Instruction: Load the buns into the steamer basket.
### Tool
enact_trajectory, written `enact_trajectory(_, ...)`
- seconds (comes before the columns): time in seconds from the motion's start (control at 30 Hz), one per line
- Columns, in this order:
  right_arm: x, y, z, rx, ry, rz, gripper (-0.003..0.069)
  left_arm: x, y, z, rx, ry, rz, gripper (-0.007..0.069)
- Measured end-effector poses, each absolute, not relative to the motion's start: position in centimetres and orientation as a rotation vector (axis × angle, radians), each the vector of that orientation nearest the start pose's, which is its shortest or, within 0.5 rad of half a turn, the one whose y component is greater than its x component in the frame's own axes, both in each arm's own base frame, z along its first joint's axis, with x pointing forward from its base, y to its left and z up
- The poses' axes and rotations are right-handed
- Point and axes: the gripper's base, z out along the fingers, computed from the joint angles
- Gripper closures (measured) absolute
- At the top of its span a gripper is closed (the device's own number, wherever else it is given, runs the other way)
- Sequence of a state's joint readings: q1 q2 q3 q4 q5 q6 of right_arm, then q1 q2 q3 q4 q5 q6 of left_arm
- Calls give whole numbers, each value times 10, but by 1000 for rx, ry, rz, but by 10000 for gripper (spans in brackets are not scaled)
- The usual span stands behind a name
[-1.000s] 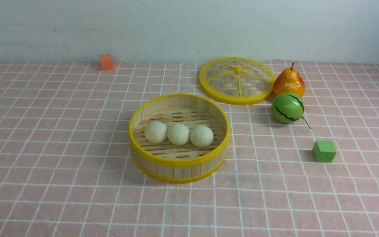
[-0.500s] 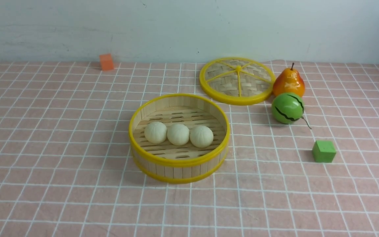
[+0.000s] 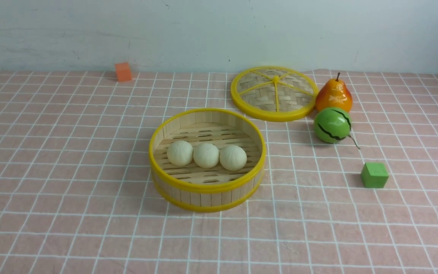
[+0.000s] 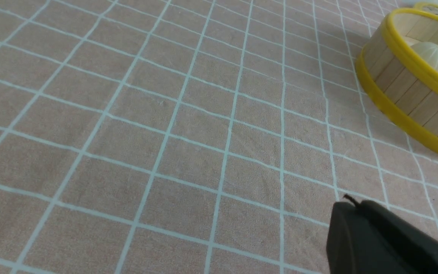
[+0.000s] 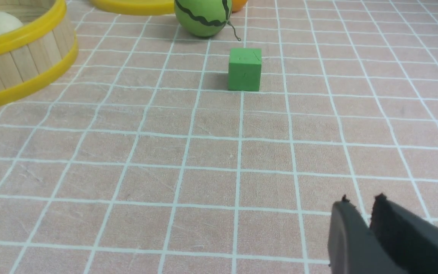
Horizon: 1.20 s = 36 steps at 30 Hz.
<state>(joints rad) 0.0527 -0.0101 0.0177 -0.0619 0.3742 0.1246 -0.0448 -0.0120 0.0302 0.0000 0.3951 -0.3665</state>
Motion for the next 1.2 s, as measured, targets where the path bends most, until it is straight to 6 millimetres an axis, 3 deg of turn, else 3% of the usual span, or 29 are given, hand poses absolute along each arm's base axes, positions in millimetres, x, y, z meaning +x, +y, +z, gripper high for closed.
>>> enact_trajectory(1.2,53,1,174,29,1865,62,522,52,-2,168,-304,1882,-279,637)
